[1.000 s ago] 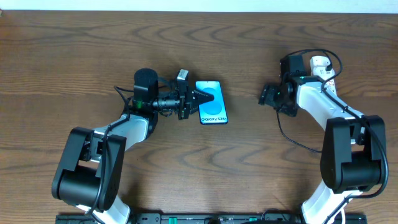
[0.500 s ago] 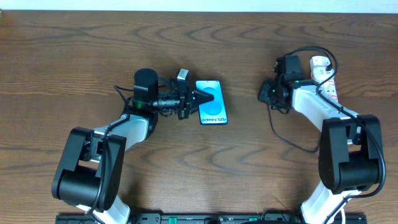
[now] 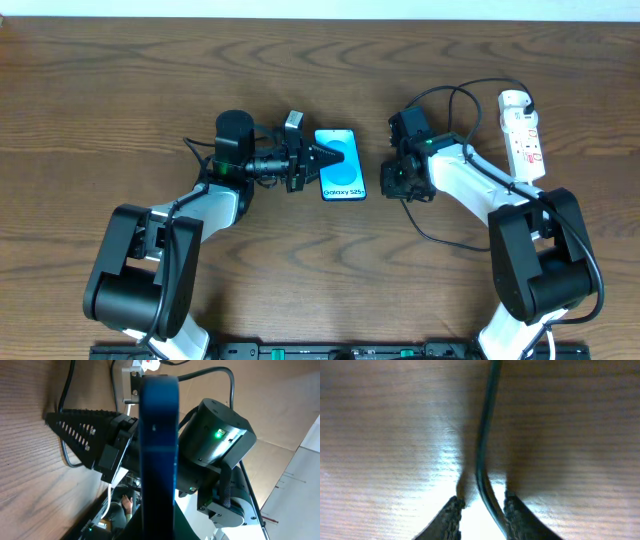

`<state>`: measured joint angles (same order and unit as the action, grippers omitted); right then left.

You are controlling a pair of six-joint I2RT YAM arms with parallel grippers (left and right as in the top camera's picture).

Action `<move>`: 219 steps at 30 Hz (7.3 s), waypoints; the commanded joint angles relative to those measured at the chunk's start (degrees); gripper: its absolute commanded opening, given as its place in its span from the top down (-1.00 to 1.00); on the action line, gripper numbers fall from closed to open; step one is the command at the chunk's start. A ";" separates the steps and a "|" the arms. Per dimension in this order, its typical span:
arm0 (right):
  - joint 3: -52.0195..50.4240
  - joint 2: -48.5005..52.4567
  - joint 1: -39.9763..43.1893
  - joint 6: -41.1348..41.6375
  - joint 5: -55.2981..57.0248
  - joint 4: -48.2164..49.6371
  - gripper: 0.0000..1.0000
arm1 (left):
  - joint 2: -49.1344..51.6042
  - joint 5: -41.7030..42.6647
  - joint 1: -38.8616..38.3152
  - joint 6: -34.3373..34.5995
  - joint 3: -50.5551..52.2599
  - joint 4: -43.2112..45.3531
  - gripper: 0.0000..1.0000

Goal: Plug charger to phone and switch on socket
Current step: 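Close the right gripper on the cable just behind the USB-C plug, then carry the plug with the right gripper toward the phone's bottom port, then align the plug under the phone port and push it upward into it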

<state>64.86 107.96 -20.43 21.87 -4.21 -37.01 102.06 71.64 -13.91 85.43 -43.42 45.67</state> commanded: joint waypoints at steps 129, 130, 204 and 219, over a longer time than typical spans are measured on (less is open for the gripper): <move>-11.28 -45.48 -17.59 8.74 -11.45 -6.49 0.98 | -0.79 -4.59 -1.84 -11.39 -5.95 12.55 0.86; -11.28 -45.48 -17.59 8.74 -10.97 -6.49 0.98 | -0.79 -4.55 -1.73 -11.17 -5.95 12.52 0.86; -11.28 -47.10 -17.38 11.96 -14.62 -2.19 0.98 | -0.79 -4.59 -1.64 -7.13 -5.92 12.55 0.85; -11.32 -46.88 -15.72 13.51 -15.41 -2.86 0.98 | -0.79 -4.55 -1.64 -5.18 -5.92 12.55 0.86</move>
<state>52.18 61.36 -36.88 34.35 -18.90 -39.79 102.06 65.89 -15.79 79.75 -47.64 57.25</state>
